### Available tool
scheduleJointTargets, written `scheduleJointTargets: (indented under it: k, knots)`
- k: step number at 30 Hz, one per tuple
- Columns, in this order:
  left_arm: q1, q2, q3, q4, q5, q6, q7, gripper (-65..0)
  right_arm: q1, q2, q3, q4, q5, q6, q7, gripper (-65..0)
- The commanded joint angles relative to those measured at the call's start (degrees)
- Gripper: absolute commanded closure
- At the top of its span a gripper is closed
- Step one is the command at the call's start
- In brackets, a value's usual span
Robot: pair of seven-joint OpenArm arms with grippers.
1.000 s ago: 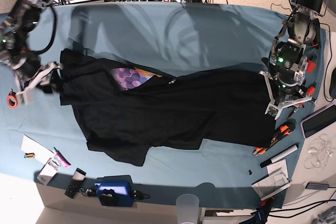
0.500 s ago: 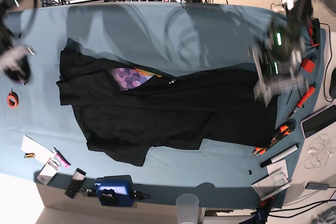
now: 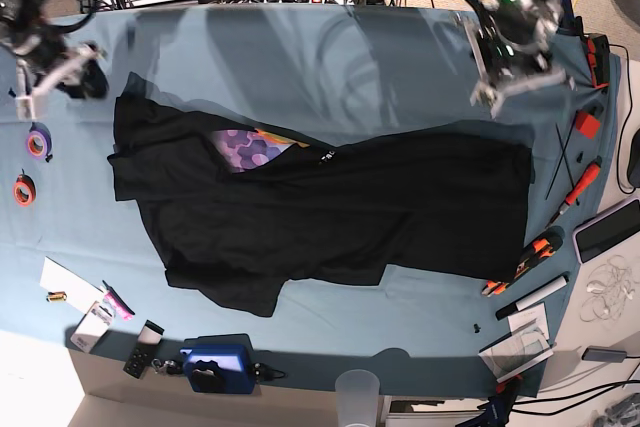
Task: Layout the t-shirt on the table in an organized manner, then fold the t-shirt properly
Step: 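Lower both grippers onto the shirt's shoulder edges and grasp them, then grasp the shirt edge with the left gripper and the collar corner with the right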
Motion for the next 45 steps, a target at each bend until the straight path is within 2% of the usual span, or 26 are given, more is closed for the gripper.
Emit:
scheduleJointTargets:
  k: [1,3,6,11,17,20,28,31,36,41,45]
  knots:
    - [0.2,-0.1,-0.3,1.1,1.0,0.3,-1.2,-23.2,0.2,1.1,-0.3,-0.3,-0.4,0.0,3.8,-23.2]
    - [0.3,0.1,-0.3,1.1,1.0,0.3,-1.2,-23.2,0.9,1.1,-1.6,-2.5,-3.1,0.0,7.6,-23.2]
    - [0.1,0.2,-0.3,1.1,1.1,0.3,-1.2,-23.2,3.5,1.1,-3.6,-6.4,-4.2,0.0,8.0,-23.2]
    - [0.1,0.2,-0.3,1.1,1.1,0.3,-2.4,-23.2,9.2,1.1,-7.2,-15.9,-0.3,0.0,7.9,-23.2]
    - [0.1,0.2,-0.3,1.1,1.1,0.3,-2.4,-23.2,11.5,1.1,-7.6,-19.4,7.5,0.0,1.0,-23.2]
    - [0.1,0.1,-0.3,1.1,1.1,0.3,-2.4,-23.2,11.5,1.1,-6.3,-19.4,12.5,0.0,-4.8,-23.2]
    - [0.1,0.2,-0.3,1.1,1.0,0.3,-2.5,-23.2,11.5,1.1,2.9,-19.4,23.6,0.0,-10.4,-23.2]
    - [0.2,0.2,-0.3,1.1,1.0,0.3,-2.4,-23.2,11.0,1.1,3.4,-19.4,23.9,0.0,-10.4,-23.2]
    - [0.1,0.2,-0.3,1.1,1.0,0.3,-2.8,-23.2,10.8,1.1,-0.7,-19.5,23.3,0.0,-10.4,-23.2]
    - [-1.0,0.2,-0.3,1.1,1.0,0.3,-7.2,-23.2,10.8,1.1,-6.1,-19.5,15.4,0.0,-2.4,-23.2]
    - [-6.4,0.2,-0.3,0.4,-0.5,1.3,-7.2,-23.2,10.9,1.1,-9.2,-19.5,15.3,0.0,-2.5,-23.2]
